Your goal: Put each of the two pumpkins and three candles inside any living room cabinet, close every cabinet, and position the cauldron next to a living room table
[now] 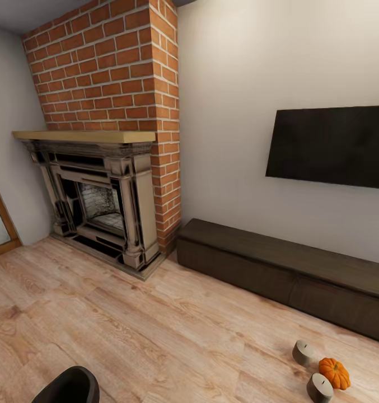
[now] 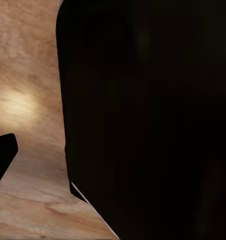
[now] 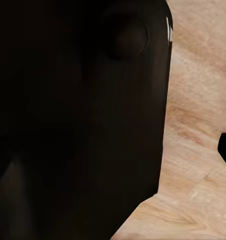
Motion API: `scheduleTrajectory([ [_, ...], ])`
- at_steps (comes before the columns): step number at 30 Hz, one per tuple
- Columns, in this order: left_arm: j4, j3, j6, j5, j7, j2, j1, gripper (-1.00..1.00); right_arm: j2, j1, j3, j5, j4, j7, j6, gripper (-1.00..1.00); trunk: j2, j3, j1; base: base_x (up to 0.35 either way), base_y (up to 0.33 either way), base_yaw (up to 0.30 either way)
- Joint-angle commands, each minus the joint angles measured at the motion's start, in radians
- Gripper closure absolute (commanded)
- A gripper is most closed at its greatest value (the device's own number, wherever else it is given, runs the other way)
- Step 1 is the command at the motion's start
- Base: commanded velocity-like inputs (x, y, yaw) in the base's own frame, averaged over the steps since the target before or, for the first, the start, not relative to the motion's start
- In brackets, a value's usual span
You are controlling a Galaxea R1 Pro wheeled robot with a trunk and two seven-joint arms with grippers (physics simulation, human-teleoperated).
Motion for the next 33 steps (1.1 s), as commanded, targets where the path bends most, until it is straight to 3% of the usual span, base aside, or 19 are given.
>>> scheduleTrajectory([
  [1,-0.005,0.005,-0.005,-0.005,-0.003,0.006,0.006,-1.00,0.000,-0.006,0.005,-0.005,-0.006,-0.005,-0.005,-1.00,0.000,0.000,0.000,0.000,0.000,0.000],
  [16,-0.043,0.001,-0.039,0.004,-0.003,0.001,0.012,-1.00,-0.003,-0.089,-0.002,-0.003,-0.091,-0.002,-0.018,-1.00,0.000,0.000,0.000,0.000,0.000,0.000],
  [33,-0.125,-0.003,-0.039,0.002,-0.003,0.012,0.011,-1.00,0.000,-0.090,0.007,0.007,-0.173,-0.001,-0.016,-1.00,0.000,0.000,0.000,0.000,0.000,0.000],
])
